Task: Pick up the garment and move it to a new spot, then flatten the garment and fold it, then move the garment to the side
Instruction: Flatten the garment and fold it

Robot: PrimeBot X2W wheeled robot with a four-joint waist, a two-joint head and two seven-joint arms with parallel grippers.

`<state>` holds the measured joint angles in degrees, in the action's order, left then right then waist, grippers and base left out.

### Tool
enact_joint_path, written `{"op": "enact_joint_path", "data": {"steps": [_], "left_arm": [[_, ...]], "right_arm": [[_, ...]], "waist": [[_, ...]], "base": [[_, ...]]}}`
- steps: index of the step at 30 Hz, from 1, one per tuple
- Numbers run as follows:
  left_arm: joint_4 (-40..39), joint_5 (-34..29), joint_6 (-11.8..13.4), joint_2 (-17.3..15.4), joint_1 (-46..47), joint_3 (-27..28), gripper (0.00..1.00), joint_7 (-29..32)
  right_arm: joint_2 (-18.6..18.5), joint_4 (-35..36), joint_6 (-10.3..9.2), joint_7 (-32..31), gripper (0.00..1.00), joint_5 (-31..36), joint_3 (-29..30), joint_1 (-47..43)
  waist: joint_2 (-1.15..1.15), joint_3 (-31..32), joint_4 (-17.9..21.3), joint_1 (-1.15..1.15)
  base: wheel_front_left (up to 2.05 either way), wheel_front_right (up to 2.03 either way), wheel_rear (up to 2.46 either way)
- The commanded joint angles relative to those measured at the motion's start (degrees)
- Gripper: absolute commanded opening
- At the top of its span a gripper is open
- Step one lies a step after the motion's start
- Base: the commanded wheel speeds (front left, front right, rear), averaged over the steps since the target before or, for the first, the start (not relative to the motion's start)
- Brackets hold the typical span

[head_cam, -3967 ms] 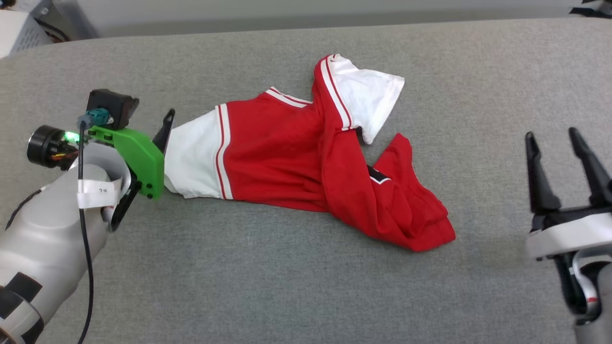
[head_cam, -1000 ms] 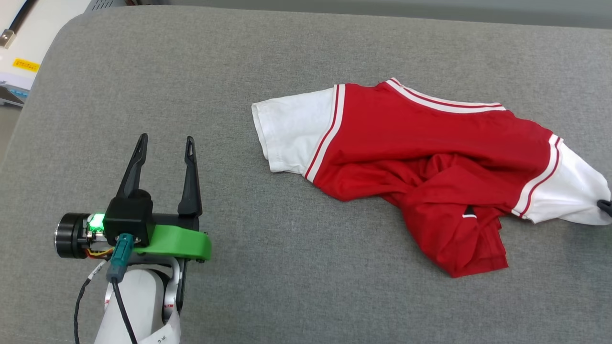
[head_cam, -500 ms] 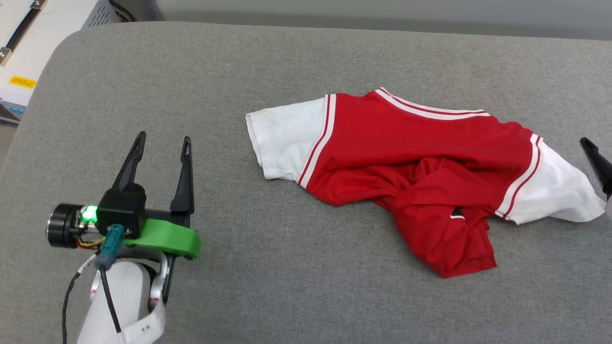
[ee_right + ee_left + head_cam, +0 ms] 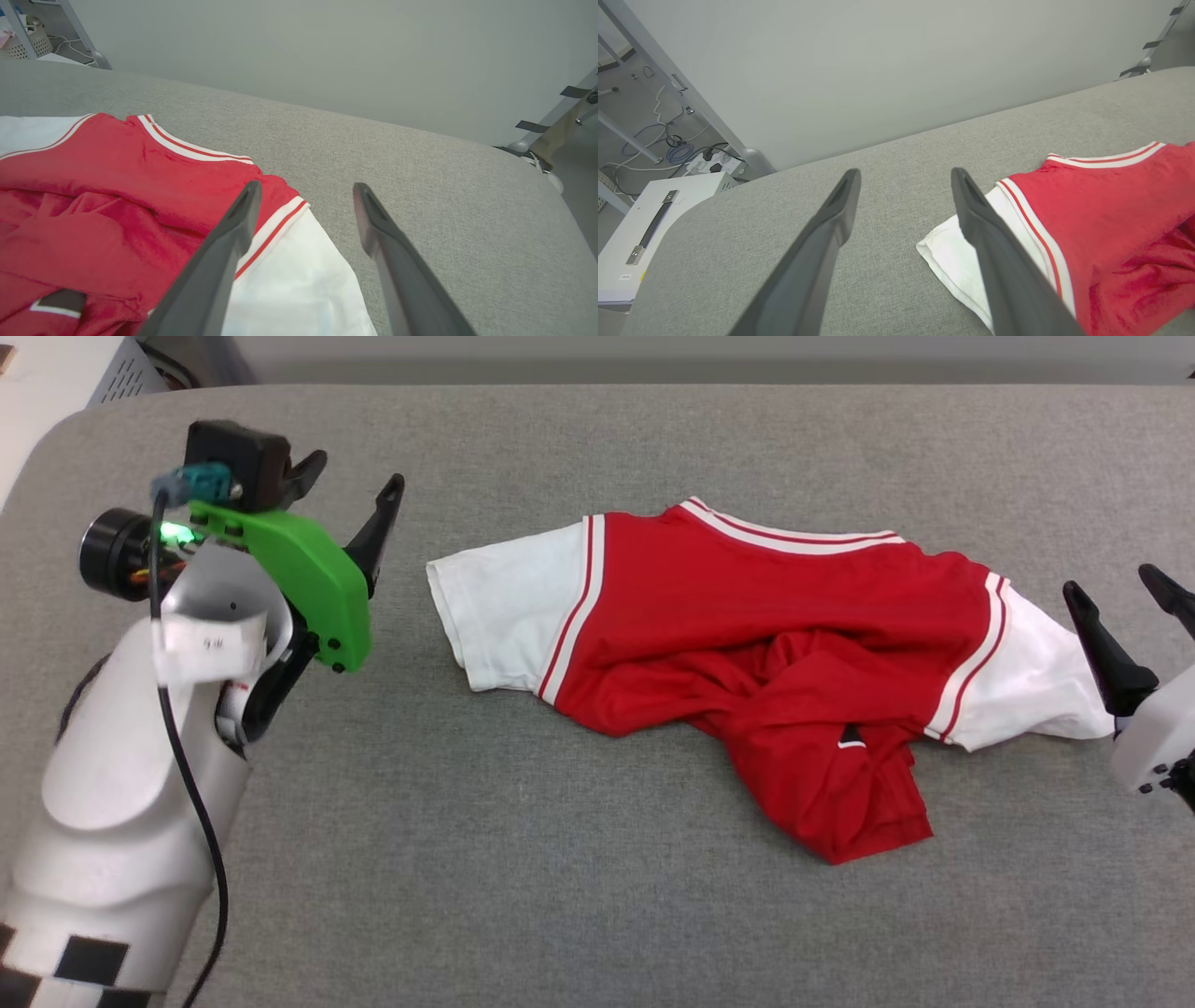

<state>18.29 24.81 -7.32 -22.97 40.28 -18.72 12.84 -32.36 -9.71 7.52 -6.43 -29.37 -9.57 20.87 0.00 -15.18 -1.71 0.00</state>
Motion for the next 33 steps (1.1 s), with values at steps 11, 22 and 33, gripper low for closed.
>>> {"op": "enact_joint_path", "data": {"steps": [11,22,33], "left_arm": [[7.72,19.71,-0.16,-7.82,17.16,-18.18,1.0,28.58],[17.28,22.12,-0.16,-10.61,21.96,-28.67,1.0,31.12],[18.05,28.35,-0.16,-12.9,20.06,-37.39,0.0,27.1]], "right_arm": [[4.67,10.59,-0.03,-4.47,1.0,4.92,1.57,-1.2],[5.77,11.17,-0.03,-3.84,1.0,4.97,0.74,0.88],[5.08,10.38,-0.03,-3.26,1.0,4.52,2.55,0.4]], "waist": [[0.0,-7.09,6.07,0.0],[0.0,-12.25,9.85,0.0],[0.0,-10.86,8.72,0.0]], "base": [[0.0,0.0,0.0],[0.0,0.0,0.0],[0.0,0.0,0.0]]}}
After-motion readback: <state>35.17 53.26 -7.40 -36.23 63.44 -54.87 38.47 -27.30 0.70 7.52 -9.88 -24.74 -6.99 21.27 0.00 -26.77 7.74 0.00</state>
